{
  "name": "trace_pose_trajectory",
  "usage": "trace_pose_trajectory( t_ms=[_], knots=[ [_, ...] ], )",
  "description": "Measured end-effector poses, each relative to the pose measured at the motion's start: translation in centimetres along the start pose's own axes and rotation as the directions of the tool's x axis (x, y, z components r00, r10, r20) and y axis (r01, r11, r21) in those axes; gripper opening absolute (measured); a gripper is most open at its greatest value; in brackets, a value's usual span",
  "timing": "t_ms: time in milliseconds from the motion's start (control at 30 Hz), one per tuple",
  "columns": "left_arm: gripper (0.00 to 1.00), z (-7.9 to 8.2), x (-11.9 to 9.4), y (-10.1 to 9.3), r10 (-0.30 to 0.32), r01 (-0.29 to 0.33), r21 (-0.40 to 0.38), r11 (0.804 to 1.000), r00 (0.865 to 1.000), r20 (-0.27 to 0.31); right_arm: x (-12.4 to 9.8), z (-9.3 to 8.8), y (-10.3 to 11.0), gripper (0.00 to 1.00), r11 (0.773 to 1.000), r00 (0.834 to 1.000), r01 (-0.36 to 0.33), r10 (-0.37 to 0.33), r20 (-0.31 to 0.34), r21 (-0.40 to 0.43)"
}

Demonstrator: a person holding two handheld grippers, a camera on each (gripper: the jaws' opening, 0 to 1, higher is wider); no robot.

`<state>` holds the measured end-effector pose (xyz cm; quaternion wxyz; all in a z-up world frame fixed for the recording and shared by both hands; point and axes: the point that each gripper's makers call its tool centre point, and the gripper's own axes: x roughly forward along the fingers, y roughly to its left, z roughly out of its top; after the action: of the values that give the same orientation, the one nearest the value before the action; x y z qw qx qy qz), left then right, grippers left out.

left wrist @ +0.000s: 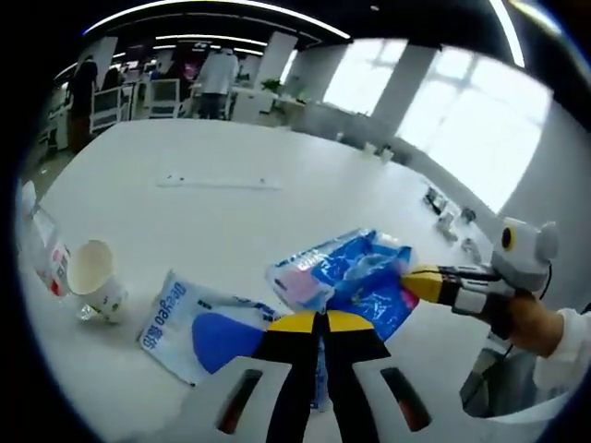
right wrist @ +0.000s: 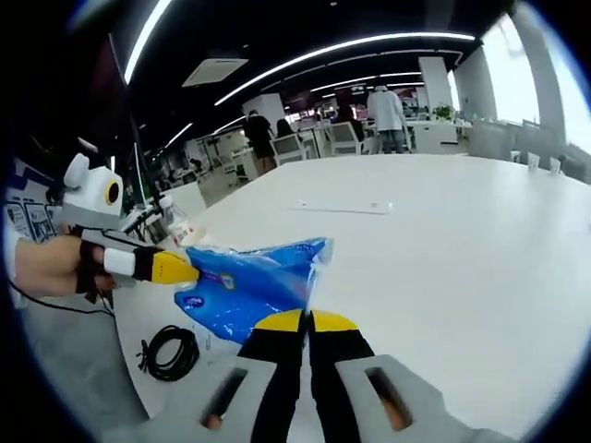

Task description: Arrange the tabletop items into an orderly group along one side of the table until the central work area is clear of visible clutter.

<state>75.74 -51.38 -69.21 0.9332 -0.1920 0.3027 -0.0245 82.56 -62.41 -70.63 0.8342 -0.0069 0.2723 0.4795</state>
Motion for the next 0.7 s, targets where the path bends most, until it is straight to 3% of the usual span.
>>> trace_pose_trajectory(
  t_ms=[333, 700],
  knots=[
    [0.0, 0.2, 1.8, -1.4, -0.021, 0.022, 0.035, 0.999, 1.0, -0.02, -0.8, 0.0, -2.1, 0.0, 0.999, 0.999, 0.039, -0.039, 0.007, 0.031],
    [0.0, -0.1, 3.1, -1.8, -0.023, 0.024, 0.039, 0.999, 0.999, -0.039, -1.3, -0.2, -3.0, 0.0, 0.997, 0.998, 0.057, -0.058, 0.018, 0.061]
  ],
)
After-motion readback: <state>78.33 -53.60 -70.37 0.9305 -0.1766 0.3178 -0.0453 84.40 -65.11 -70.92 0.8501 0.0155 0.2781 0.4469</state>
